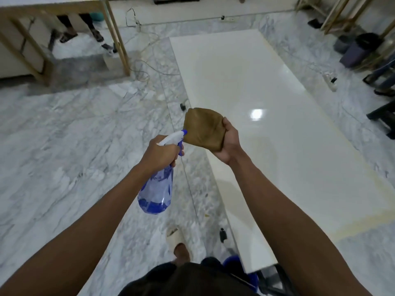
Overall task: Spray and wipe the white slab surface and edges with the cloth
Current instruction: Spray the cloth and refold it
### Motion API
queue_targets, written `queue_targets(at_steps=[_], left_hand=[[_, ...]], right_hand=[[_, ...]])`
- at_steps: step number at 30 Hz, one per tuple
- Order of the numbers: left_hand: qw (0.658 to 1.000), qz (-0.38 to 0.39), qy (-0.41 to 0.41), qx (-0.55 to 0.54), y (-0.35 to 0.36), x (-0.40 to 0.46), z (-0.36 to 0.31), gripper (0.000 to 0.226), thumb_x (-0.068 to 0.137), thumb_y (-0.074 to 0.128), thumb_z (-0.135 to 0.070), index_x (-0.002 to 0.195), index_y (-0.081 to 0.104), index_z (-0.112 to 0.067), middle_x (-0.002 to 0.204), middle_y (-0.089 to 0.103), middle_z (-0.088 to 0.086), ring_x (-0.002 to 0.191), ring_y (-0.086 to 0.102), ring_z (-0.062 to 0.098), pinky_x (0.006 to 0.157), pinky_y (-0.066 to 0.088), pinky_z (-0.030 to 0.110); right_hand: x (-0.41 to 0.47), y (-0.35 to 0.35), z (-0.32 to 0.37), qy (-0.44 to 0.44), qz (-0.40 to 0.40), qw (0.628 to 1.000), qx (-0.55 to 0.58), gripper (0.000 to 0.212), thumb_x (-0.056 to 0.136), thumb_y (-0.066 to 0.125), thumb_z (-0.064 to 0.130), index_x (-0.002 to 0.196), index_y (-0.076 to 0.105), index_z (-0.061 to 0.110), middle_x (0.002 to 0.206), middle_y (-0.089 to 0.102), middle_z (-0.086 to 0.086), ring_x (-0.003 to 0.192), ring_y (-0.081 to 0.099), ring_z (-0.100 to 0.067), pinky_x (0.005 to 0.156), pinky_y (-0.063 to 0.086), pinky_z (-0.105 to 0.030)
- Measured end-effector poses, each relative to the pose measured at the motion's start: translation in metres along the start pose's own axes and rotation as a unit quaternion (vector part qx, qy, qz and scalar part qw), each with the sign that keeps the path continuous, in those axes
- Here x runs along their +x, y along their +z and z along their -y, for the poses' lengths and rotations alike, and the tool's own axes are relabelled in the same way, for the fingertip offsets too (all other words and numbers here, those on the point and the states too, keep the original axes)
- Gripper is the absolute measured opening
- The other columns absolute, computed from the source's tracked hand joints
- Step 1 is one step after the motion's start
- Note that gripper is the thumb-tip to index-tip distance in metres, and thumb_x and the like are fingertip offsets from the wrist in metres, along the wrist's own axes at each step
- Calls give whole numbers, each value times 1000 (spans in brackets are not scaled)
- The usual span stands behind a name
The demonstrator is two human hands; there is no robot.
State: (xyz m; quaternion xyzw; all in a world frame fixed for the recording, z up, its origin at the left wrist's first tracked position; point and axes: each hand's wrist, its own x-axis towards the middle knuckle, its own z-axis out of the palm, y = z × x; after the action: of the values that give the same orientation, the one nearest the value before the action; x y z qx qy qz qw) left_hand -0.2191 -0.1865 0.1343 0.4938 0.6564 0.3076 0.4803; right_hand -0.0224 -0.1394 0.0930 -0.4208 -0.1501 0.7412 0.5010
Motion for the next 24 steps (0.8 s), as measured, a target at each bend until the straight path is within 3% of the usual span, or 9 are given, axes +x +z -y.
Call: queue_targets(at_steps=[4, 9, 14, 18, 21, 24], left_hand=[[1000, -6, -1, 14, -44, 71, -14, 26, 94, 59, -17, 73, 70, -7, 72, 72, 7, 42, 56, 11, 46, 49, 23], [999, -14, -22, 22, -81, 165, -31, 35, 88, 61, -31, 75, 74, -2, 76, 75, 15, 43, 59, 14, 55, 53, 27], [999, -24, -30, 7, -104, 270, -55, 28, 91, 62, -21, 83, 72, 4, 79, 76, 13, 42, 56, 16, 50, 50, 27], [997, -50, -51, 11, -124, 355, -79, 20, 90, 64, -16, 82, 71, 0, 71, 72, 12, 53, 63, 18, 45, 50, 25], [995, -51, -80, 11, -140, 415, -101, 13, 87, 62, -9, 76, 66, -3, 66, 66, 15, 41, 56, 12, 42, 45, 23], [995, -73, -74, -6, -160, 463, -122, 12, 84, 62, -12, 81, 67, -2, 69, 70, 16, 41, 55, 14, 48, 46, 26]], right_hand=[[63, 40, 3, 13, 1, 999, 30, 54, 105, 29, 48, 131, 62, 14, 128, 68, -11, 115, 65, -29, 93, 55, -43], [149, 84, 21, 27, 14, 998, 48, 53, 105, 32, 48, 131, 63, 14, 129, 68, -12, 114, 66, -29, 93, 54, -43], [263, 126, 55, 33, 27, 999, 33, 57, 105, 29, 49, 136, 60, 13, 133, 65, -14, 124, 60, -31, 100, 51, -46], [350, 163, 92, 60, 39, 997, 41, 55, 105, 30, 49, 129, 63, 12, 129, 67, -14, 121, 62, -31, 99, 51, -46], [411, 187, 117, 67, 32, 997, 34, 53, 105, 33, 48, 129, 64, 12, 129, 67, -15, 120, 62, -31, 99, 51, -46], [463, 211, 132, 93, 25, 994, 49, 53, 104, 35, 48, 135, 60, 13, 134, 64, -14, 126, 59, -31, 104, 48, -45]])
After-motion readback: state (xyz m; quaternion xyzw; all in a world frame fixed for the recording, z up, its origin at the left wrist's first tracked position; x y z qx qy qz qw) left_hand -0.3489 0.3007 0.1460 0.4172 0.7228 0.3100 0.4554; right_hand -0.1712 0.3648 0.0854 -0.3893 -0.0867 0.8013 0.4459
